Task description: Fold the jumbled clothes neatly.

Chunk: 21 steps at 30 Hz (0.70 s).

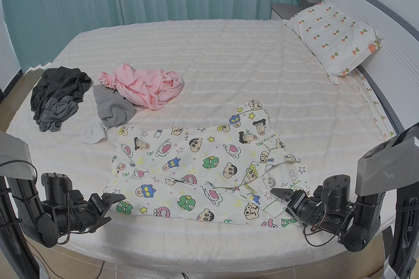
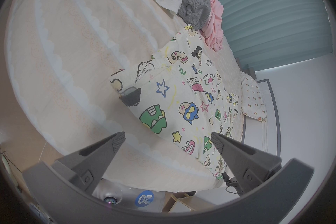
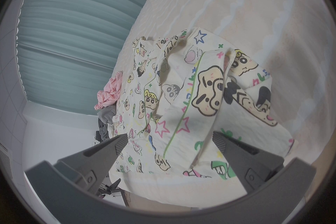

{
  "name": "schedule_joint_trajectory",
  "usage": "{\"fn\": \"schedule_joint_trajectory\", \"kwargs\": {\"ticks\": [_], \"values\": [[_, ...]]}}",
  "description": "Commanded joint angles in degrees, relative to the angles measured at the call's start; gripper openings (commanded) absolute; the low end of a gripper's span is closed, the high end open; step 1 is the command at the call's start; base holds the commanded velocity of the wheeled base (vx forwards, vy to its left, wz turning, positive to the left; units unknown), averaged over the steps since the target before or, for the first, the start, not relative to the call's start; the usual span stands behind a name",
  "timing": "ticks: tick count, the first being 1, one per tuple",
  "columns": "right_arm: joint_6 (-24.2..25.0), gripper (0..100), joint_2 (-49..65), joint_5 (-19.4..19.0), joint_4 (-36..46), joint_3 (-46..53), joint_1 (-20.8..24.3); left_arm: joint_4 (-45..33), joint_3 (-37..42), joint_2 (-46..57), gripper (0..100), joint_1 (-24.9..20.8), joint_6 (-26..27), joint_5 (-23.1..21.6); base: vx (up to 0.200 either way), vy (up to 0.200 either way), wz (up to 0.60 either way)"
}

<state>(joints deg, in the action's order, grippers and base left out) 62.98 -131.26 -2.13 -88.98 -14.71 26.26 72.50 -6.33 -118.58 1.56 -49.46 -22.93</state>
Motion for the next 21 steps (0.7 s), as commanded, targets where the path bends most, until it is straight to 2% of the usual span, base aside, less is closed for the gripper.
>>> {"fn": "schedule_joint_trajectory", "kwargs": {"ticks": [1,14,18,21], "values": [[0.04,0,-0.76,0.02,-0.58,-0.84,-0.42,-0.08,0.09,0.01,100,0.02,-0.03,-0.01,0.000,0.000,0.00],[-0.40,0,4.34,1.52,-0.58,2.76,2.13,0.01,0.09,0.01,100,0.02,-0.03,0.08,0.000,0.000,0.00],[-0.66,0,6.72,4.59,-0.58,4.61,6.61,0.01,0.00,0.10,100,0.02,-0.03,0.08,0.000,0.000,0.00],[-1.28,0,6.89,6.00,-0.58,5.31,8.37,0.01,0.00,0.10,100,0.02,-0.03,0.08,0.000,0.000,0.00]]}}
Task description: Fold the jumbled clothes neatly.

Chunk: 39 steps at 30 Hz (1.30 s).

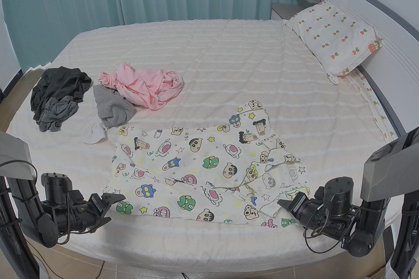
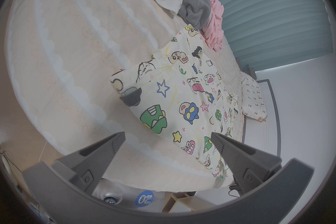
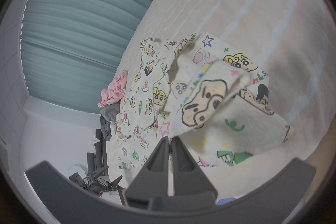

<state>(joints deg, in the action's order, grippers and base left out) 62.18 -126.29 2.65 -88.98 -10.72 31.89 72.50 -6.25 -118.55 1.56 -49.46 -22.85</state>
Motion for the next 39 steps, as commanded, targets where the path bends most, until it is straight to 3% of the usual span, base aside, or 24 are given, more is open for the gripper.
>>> {"fn": "schedule_joint_trajectory", "kwargs": {"ticks": [1,9,14,24,25,35,39], "values": [[-1.10,0,1.84,1.31,-0.58,1.40,3.18,0.01,0.01,0.08,100,0.02,-0.03,-0.01,0.000,0.000,0.00],[-2.24,0,2.19,2.63,-0.58,2.98,6.08,0.01,0.01,0.08,100,0.02,-0.03,-0.01,0.000,0.000,0.00],[-4.18,0,0.61,6.32,-0.58,4.04,8.45,0.01,0.01,0.08,100,0.02,-0.03,-0.01,0.000,0.000,0.00],[-5.67,0,0.44,5.88,-0.58,4.04,10.91,0.01,0.01,0.08,100,0.02,-0.03,-0.01,0.000,0.000,0.00],[-5.58,100,0.44,5.88,-0.58,4.04,10.91,0.01,0.01,0.08,100,0.02,-0.03,-0.01,0.000,0.000,0.00],[-6.02,100,4.57,4.83,-0.58,8.08,10.12,0.01,0.01,-0.10,100,0.02,-0.03,-0.01,0.000,0.000,0.00],[-11.30,100,5.71,2.98,-0.58,10.72,5.99,0.01,0.01,-0.10,100,0.02,0.06,-0.01,0.000,0.000,0.00]]}}
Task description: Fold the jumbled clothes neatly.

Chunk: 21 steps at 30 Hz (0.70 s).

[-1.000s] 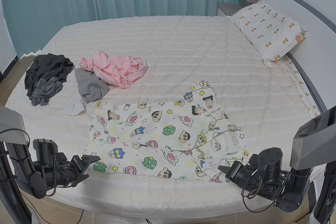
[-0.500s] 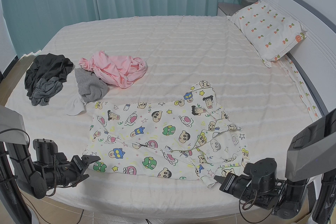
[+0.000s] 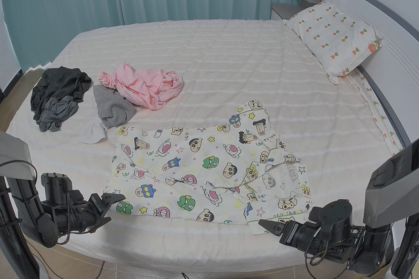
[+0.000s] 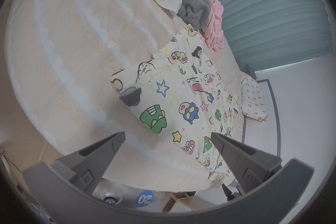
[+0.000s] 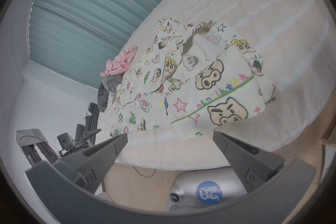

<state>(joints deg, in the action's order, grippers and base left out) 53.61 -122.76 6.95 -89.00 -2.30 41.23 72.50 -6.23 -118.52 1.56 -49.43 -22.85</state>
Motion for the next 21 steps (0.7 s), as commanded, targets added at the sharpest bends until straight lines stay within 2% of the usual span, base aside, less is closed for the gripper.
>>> {"fn": "schedule_joint_trajectory", "kwargs": {"ticks": [1,3,4,6,8,9,10,11,12,21], "values": [[-4.04,100,2.35,-2.11,-0.56,2.30,-5.19,0.01,-0.01,-0.14,100,0.02,-0.05,-0.01,0.000,0.000,0.00],[-5.63,100,2.52,-2.99,-0.64,2.30,-8.27,-0.08,-0.01,-0.14,100,0.02,-0.05,-0.01,0.000,0.000,0.00],[-8.61,100,3.05,-5.37,-0.64,2.30,-12.14,0.01,-0.01,-0.14,100,0.02,-0.05,-0.01,0.000,0.000,0.00],[-10.55,100,3.32,-8.18,-0.56,2.30,-14.33,0.01,-0.01,-0.14,100,0.02,-0.05,-0.09,0.000,0.000,0.00],[-15.38,100,3.93,-16.53,-0.56,2.30,-18.99,-0.08,-0.01,-0.14,100,0.02,0.04,-0.09,0.000,0.000,0.00],[-16.70,100,4.11,-18.46,-0.56,2.30,-20.13,-0.08,-0.01,-0.14,100,0.02,-0.05,-0.09,0.000,0.000,0.00],[-16.70,100,4.11,-18.46,-0.56,2.30,-20.13,-0.08,-0.01,-0.14,100,0.02,-0.05,-0.09,0.000,0.000,0.00],[-20.04,100,4.19,-21.98,-0.56,2.30,-21.89,-0.08,-0.01,-0.14,100,0.02,-0.05,-0.09,0.000,0.000,0.00],[-21.97,100,3.84,-23.38,-0.56,2.30,-22.68,0.01,-0.01,-0.22,100,0.02,-0.05,-0.09,0.000,0.000,0.00],[-28.74,100,-0.11,-24.97,-0.56,1.86,-26.38,0.01,-0.01,-0.22,100,0.02,0.04,-0.09,0.000,0.000,0.00]]}}
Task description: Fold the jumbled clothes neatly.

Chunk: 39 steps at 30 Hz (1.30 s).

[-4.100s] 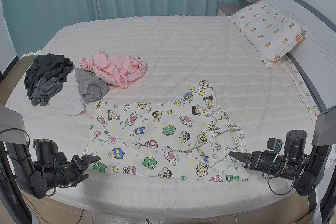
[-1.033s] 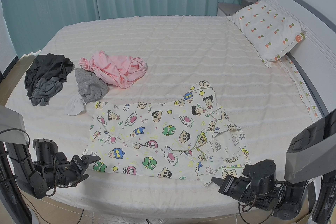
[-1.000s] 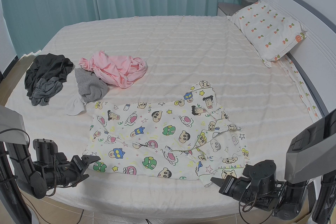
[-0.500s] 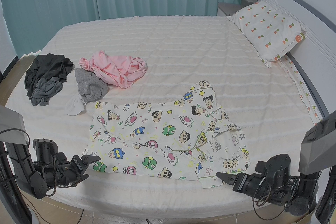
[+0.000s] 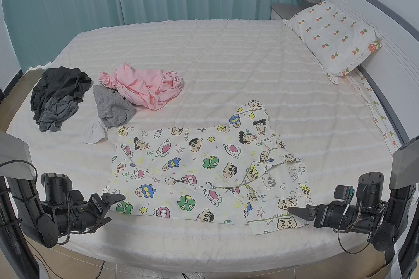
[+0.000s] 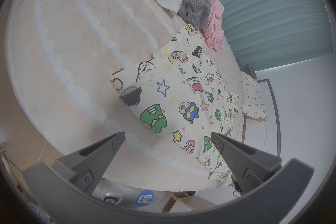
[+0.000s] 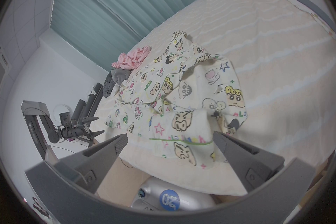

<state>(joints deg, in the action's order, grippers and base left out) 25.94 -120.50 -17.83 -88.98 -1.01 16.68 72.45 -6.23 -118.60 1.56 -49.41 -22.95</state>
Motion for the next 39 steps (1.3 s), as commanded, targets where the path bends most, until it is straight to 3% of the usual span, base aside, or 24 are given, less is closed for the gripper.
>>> {"fn": "schedule_joint_trajectory", "kwargs": {"ticks": [1,6,10,11,22,30,32,39], "values": [[-1.51,100,-2.81,-0.27,-0.58,0.48,-2.26,0.06,-0.01,-0.23,100,0.02,0.01,0.02,0.000,0.000,0.00],[-2.30,100,-4.83,-4.23,-0.58,-1.01,-2.70,0.06,-0.01,-0.14,100,0.02,0.01,0.02,0.000,0.000,0.00],[-2.30,100,-6.41,-4.75,-0.58,-2.94,-2.53,0.06,-0.01,-0.14,100,0.02,0.01,0.02,0.000,0.000,0.00],[-2.30,0,-6.76,-4.67,-0.58,-3.03,-2.35,0.06,-0.01,-0.14,100,0.02,0.01,0.02,0.000,0.000,0.00],[-1.51,0,-3.95,-4.31,-0.49,0.92,-0.94,0.06,-0.01,-0.14,100,0.02,0.01,0.02,0.000,0.000,0.00],[0.34,0,-3.95,-0.80,1.53,0.92,1.34,0.06,-0.01,-0.14,100,0.02,0.01,0.02,0.000,0.000,0.00],[0.34,0,-4.39,2.63,4.34,0.92,3.27,0.06,-0.01,-0.14,100,0.02,0.01,0.02,0.000,0.000,0.00],[0.34,0,-5.97,3.77,3.11,0.84,3.10,-0.03,-0.01,-0.14,100,0.02,0.01,0.02,0.000,0.000,0.00]]}}
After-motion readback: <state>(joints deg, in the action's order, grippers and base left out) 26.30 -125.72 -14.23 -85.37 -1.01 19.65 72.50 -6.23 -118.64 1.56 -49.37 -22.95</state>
